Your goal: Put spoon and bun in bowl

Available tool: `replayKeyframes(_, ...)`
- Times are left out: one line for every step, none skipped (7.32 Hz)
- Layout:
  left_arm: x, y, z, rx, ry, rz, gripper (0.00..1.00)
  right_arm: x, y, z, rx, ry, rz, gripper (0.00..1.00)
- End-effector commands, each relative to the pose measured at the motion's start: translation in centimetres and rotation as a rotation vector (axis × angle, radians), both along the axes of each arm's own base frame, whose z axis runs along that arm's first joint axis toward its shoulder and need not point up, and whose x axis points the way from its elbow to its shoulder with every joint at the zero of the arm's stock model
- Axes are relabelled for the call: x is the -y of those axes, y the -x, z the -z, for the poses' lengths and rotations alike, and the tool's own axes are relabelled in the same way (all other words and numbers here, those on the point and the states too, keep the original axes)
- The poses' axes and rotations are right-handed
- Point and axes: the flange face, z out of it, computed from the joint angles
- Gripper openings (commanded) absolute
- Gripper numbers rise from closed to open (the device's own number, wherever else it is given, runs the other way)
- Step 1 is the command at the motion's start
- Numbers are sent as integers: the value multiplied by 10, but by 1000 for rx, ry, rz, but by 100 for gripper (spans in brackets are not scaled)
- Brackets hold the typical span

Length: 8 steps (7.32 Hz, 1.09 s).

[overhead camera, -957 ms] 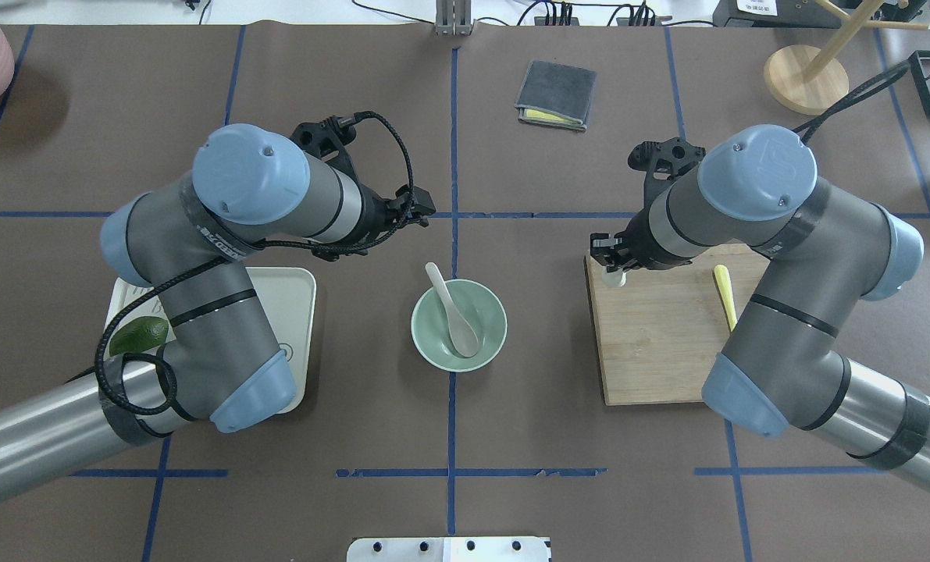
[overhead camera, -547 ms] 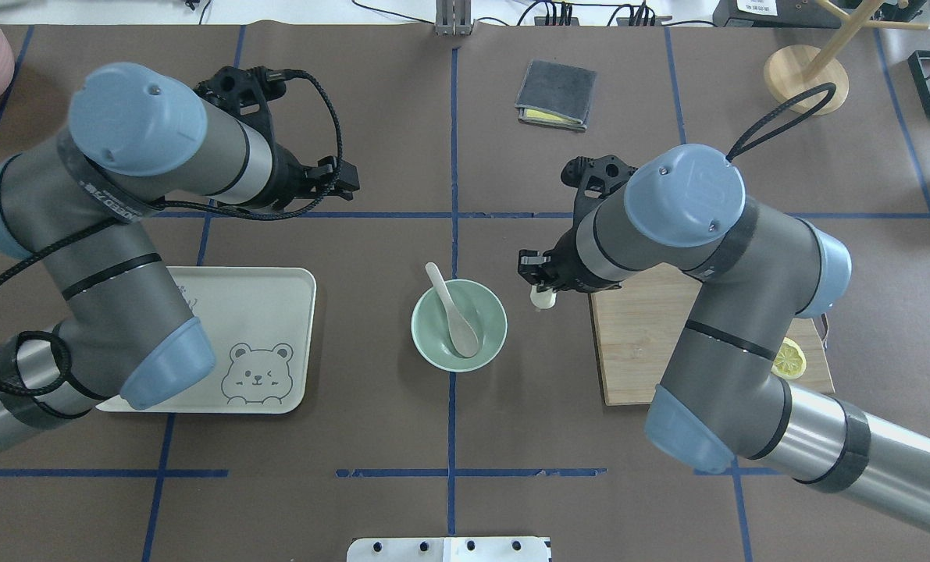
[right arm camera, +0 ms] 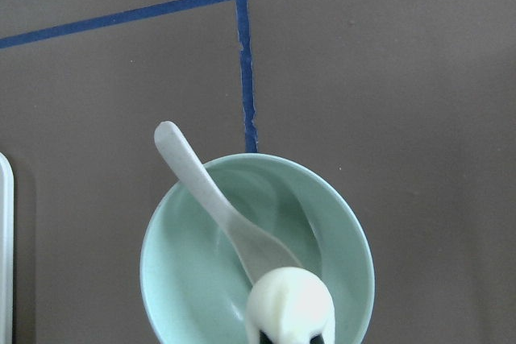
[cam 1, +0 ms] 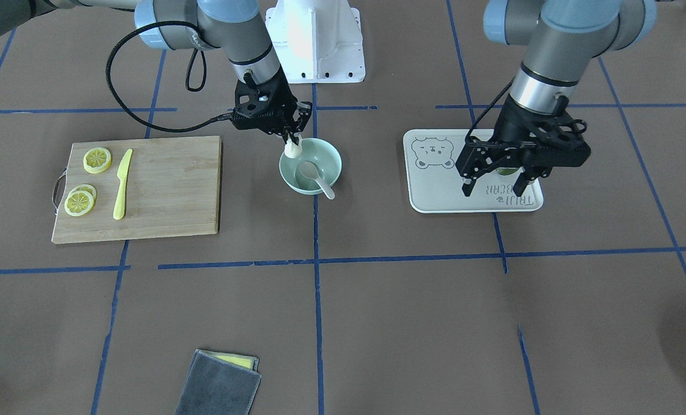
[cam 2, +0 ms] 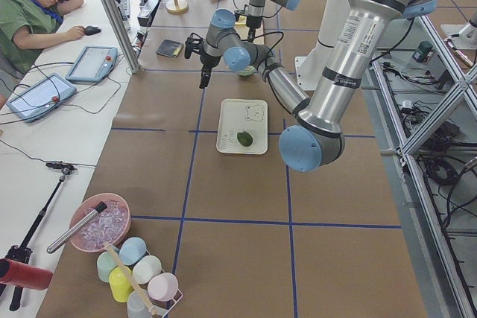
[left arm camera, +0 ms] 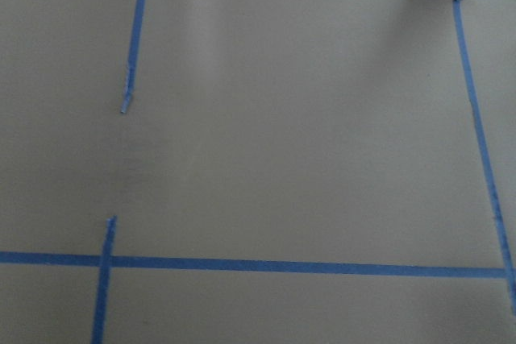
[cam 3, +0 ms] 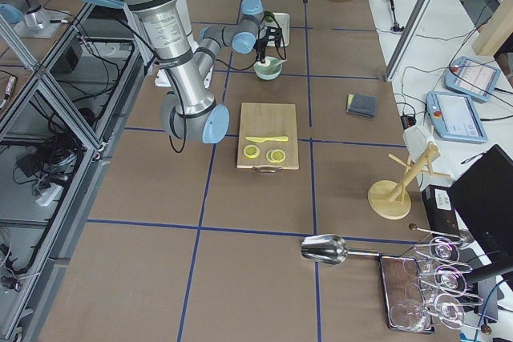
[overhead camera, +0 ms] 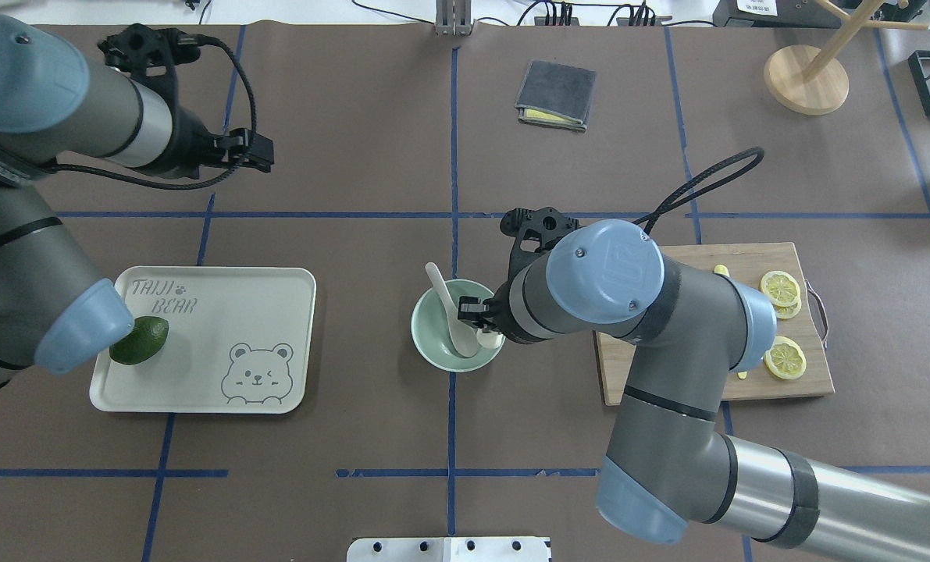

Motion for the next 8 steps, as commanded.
replayKeyframes(14,55,-39,97,-63,-30,100,5,14,7,-3,-5,-13,100)
replayKeyframes(16,78,-58,140,-85,-51,100,6,14,11,5,4,-27,100)
replayKeyframes(18,102,-75,164,-96,-78,100,8,13,15,10,3,-33,100)
replayKeyframes(20,128,-92,190,-114,-105,100,12,11,15,12,3,-39,100)
replayKeyframes(23,139,-99,205,-122,-113,100,17,7,16,14,0,-49,100)
replayKeyframes(19,142,-117,226,-117,-134,100,21,4,15,11,0,-56,100)
replayKeyframes(23,157,-125,254,-138,-151,100,25,2,15,12,1,-61,100)
replayKeyframes(28,181,-144,296,-148,-169,100,28,-2,15,12,1,-63,100)
